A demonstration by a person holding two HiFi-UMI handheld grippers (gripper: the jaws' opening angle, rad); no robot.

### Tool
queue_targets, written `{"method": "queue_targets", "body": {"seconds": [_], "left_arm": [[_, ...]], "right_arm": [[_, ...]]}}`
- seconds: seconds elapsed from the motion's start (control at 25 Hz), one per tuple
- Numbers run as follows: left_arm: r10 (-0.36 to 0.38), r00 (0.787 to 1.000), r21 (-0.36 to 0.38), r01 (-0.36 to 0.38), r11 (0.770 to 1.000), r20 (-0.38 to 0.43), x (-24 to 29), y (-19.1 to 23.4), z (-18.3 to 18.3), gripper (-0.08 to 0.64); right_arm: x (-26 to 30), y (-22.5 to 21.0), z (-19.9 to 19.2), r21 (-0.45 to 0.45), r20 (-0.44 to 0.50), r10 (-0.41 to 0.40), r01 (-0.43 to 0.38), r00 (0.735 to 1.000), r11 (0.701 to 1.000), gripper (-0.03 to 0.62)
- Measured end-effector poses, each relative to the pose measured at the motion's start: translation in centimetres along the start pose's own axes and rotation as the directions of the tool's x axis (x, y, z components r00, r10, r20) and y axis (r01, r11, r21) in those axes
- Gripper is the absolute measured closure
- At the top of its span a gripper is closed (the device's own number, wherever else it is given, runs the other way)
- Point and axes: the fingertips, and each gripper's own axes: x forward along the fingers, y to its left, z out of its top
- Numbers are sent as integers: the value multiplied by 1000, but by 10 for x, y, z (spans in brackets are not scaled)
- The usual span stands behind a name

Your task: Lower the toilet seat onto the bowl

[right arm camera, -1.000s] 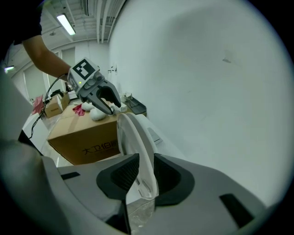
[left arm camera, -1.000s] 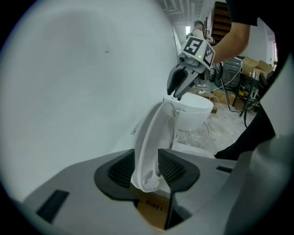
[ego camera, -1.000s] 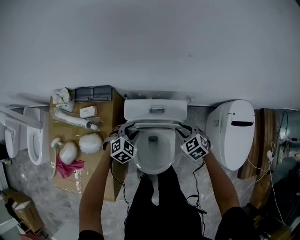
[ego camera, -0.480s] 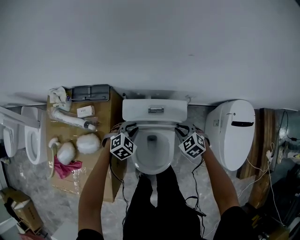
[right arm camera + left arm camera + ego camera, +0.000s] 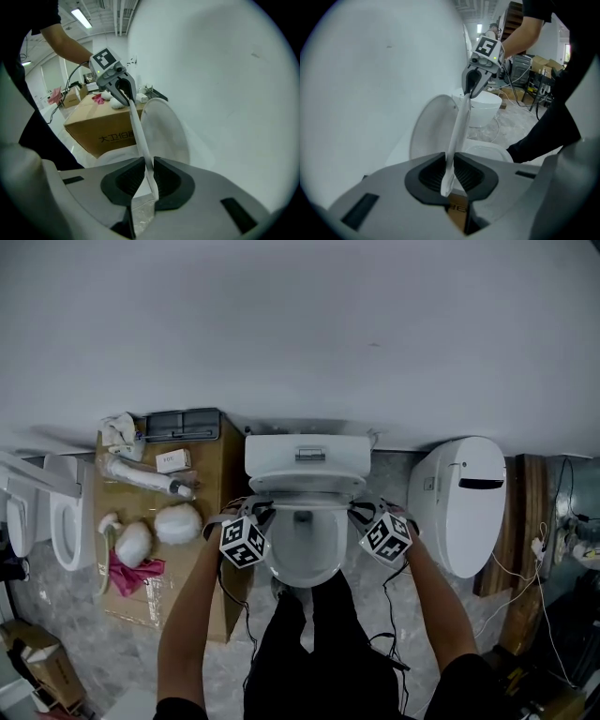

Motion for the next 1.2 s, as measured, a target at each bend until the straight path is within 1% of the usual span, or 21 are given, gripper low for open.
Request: {"method": "queue_targets", "body": {"seconds": [0.12,0.24,0.36,0.52,0.64,0.8,0.92,1.0,1.08,1.2], "left_arm": [[-42,999,37,42,998,-6,-7,-36,-10,495],[-83,996,131,86,988,-30,-10,-74,-25,494],[-126,990,209,138,968,-70,-10,-111,-39,492],[-178,978,275,203,940,-113,-9,-153,-58,488],[-214,970,279,238,930,-117,-4,-175,-69,483],[-232,964,277,259,925,-128,2,-197,-81,471],[-249,959,245,276,929,-134,8,-210,-89,462],[-269,952,219,296,930,-147,13,-222,-96,451],[-281,945,212,312,926,-165,19,-233,-103,443],[-285,941,224,321,920,-180,28,-251,-115,439]], "right_arm": [[-4,34,-13,-2,-16,64,-64,998,998,512],[-4,72,-29,-11,-52,115,-116,992,993,504],[-1,106,-45,-31,-95,126,-130,987,991,497],[6,146,-65,-70,-158,119,-132,980,989,494],[12,167,-79,-81,-174,121,-137,977,987,488],[20,187,-93,-83,-172,141,-157,975,984,479],[26,199,-103,-72,-169,164,-178,972,981,466],[31,209,-111,-72,-166,174,-188,971,980,459],[37,219,-120,-79,-160,164,-178,973,981,457],[47,234,-133,-108,-157,135,-153,978,982,454]]}}
